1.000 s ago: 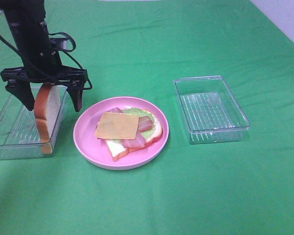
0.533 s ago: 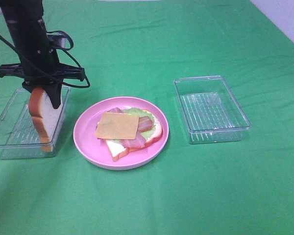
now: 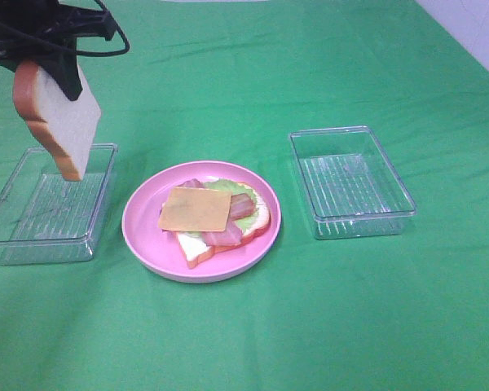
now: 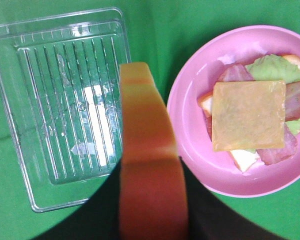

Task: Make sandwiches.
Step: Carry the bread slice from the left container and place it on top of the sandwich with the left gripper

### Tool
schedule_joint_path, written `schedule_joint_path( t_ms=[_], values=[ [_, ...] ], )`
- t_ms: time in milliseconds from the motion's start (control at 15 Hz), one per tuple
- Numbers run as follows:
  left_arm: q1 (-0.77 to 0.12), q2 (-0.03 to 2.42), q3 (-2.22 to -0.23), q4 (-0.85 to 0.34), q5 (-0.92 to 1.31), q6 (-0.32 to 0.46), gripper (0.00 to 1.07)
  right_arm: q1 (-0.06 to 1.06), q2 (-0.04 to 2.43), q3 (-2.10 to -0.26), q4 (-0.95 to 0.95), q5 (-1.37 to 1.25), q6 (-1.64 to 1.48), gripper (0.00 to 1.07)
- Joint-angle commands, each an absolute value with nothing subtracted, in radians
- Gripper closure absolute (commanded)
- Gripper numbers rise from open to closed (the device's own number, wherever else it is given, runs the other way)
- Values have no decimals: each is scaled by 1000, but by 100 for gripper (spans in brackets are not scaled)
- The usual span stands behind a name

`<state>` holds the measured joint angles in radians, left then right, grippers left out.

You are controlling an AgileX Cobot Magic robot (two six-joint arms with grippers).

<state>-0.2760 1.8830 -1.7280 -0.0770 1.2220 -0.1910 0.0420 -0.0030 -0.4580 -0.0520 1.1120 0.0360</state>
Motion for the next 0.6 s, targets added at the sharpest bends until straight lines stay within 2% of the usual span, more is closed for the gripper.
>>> schedule_joint_path(
  t_ms=[67,267,533,600],
  values=[
    [-276,1843,-1726,-92,1269,-185,107,35,-36,-455,-50,1101,31,11],
    [-278,1853,-1726,-248,1228,-87,107,35,-36,-455,-50,1101,31,11],
    [-278,1916,-1725,-607,1124,91,107,35,-36,-455,-51,1101,31,11],
    [-278,1935,-1725,-654,1120,103,107,35,-36,-455,-51,1101,31,11]
  ],
)
